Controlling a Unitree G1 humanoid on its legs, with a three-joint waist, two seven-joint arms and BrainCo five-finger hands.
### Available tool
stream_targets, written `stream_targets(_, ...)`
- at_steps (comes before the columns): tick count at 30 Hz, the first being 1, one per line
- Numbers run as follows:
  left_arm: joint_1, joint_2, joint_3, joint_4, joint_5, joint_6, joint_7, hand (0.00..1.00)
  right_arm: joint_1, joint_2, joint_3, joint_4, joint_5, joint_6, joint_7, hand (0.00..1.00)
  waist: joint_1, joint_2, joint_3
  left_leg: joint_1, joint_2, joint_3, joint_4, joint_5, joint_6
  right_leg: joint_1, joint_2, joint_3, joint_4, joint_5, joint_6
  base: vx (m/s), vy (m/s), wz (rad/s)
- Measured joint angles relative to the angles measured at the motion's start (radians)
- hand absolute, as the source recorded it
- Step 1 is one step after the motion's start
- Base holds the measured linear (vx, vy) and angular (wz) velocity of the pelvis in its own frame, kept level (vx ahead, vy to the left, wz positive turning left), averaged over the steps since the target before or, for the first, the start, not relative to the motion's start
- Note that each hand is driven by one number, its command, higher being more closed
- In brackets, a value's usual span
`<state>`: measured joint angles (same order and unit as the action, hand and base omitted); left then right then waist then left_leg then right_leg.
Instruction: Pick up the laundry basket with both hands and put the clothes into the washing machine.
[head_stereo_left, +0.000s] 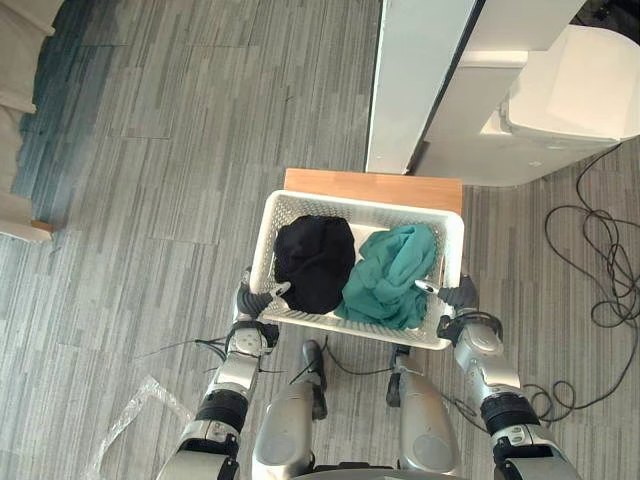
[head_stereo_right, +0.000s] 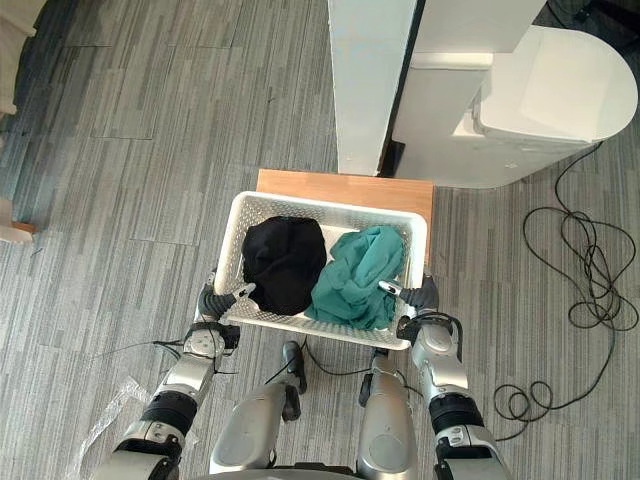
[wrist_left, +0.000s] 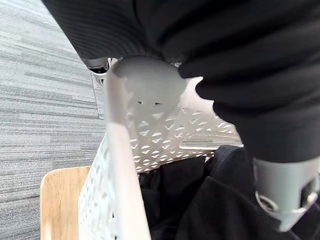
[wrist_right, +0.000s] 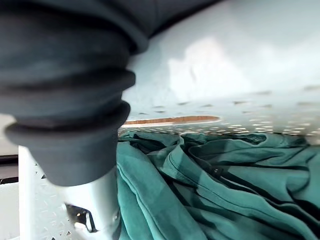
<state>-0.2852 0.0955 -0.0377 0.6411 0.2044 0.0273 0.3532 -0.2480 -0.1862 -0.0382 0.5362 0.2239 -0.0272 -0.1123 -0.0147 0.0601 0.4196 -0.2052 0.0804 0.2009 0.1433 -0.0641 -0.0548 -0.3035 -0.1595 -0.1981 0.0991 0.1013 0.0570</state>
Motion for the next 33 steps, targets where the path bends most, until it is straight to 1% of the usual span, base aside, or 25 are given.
stream_targets(2,-0.02,0.009,0.0,0.017,0.003,0.009,0.0,0.0,-0.004,0.0,0.002,0.009,0.001,-0.005,0.0,0.0,-0.001,-0.003,0.002,-0.004,0.0,0.0,0.0,0.0,0.0,-0.002,0.0,0.0,-0.003,0.003,0.001,0.0,0.0,0.0)
stream_targets(3,-0.04,0.021,-0.001,0.043,0.005,0.017,0.0,0.0,-0.011,-0.001,0.003,0.019,0.002,-0.009,0.0,0.0,-0.003,-0.008,0.005,-0.012,-0.001,0.0,0.0,0.0,0.0,-0.007,0.0,0.001,-0.01,0.009,0.003,0.0,0.0,0.0)
stream_targets(6,-0.059,0.047,-0.007,0.047,0.015,0.027,0.01,0.0,-0.032,-0.002,0.008,0.028,0.002,-0.019,-0.001,0.0,-0.01,-0.02,0.012,-0.03,-0.008,0.003,0.004,0.002,0.003,-0.018,0.0,0.005,-0.027,0.025,0.003,0.0,0.013,-0.02)
stream_targets(9,-0.099,0.052,-0.023,0.069,0.026,0.035,0.023,0.0,-0.048,-0.013,0.011,0.044,0.002,-0.034,-0.003,0.0,-0.009,-0.02,0.012,-0.037,-0.011,0.006,0.011,0.002,0.004,-0.018,-0.006,0.007,-0.038,0.035,0.008,0.0,0.024,-0.01)
stream_targets(11,-0.146,0.069,-0.033,0.09,0.026,0.043,0.024,0.0,-0.077,-0.019,0.019,0.059,0.003,-0.036,-0.011,0.0,-0.012,-0.026,0.015,-0.049,-0.013,0.006,0.015,0.002,0.004,-0.029,-0.01,0.009,-0.038,0.041,0.008,-0.05,0.016,0.01)
stream_targets(16,-0.301,0.124,-0.034,0.13,0.029,0.072,0.041,0.0,-0.186,-0.02,0.028,0.09,0.011,-0.039,-0.019,0.0,-0.023,-0.054,0.032,-0.108,-0.017,0.025,0.038,0.005,0.007,-0.072,-0.015,0.021,-0.069,0.082,0.005,-0.09,0.003,-0.06)
stream_targets(19,-0.354,0.132,-0.034,0.146,0.029,0.086,0.042,0.0,-0.209,-0.029,0.029,0.09,0.011,-0.042,-0.019,0.0,-0.026,-0.054,0.035,-0.132,-0.017,0.03,0.052,0.005,0.007,-0.09,-0.016,0.033,-0.073,0.092,0.007,-0.05,-0.002,-0.06)
stream_targets(22,-0.367,0.141,-0.033,0.147,0.03,0.096,0.042,0.0,-0.221,-0.03,0.037,0.089,0.014,-0.045,-0.018,0.0,-0.028,-0.057,0.036,-0.142,-0.015,0.041,0.066,0.003,0.008,-0.097,-0.015,0.038,-0.082,0.098,0.009,0.0,-0.007,-0.08)
stream_targets(25,-0.377,0.144,-0.03,0.146,0.034,0.097,0.043,0.0,-0.224,-0.037,0.041,0.084,0.014,-0.052,-0.014,0.0,-0.029,-0.057,0.036,-0.155,-0.015,0.046,0.074,0.002,0.009,-0.108,-0.015,0.041,-0.084,0.104,0.009,0.0,-0.007,-0.03)
stream_targets(30,-0.395,0.144,-0.027,0.134,0.033,0.101,0.043,0.0,-0.227,-0.043,0.04,0.083,0.015,-0.061,-0.013,0.0,-0.029,-0.058,0.037,-0.179,-0.012,0.049,0.107,-0.009,0.023,-0.12,-0.015,0.046,-0.084,0.111,0.01,0.0,0.002,-0.02)
stream_targets(32,-0.379,0.141,-0.029,0.074,0.032,0.105,0.035,0.0,-0.226,-0.047,0.04,0.082,0.015,-0.061,-0.007,0.0,-0.03,-0.059,0.037,-0.185,-0.012,0.049,0.118,-0.015,0.027,-0.12,-0.016,0.05,-0.084,0.112,0.01,0.0,0.005,-0.02)
stream_targets(33,-0.347,0.132,-0.032,-0.007,0.029,0.104,0.032,0.0,-0.224,-0.047,0.039,0.08,0.015,-0.061,0.003,0.0,-0.029,-0.062,0.039,-0.185,-0.013,0.049,0.118,-0.016,0.028,-0.12,-0.017,0.052,-0.084,0.112,0.01,0.0,0.0,0.0)
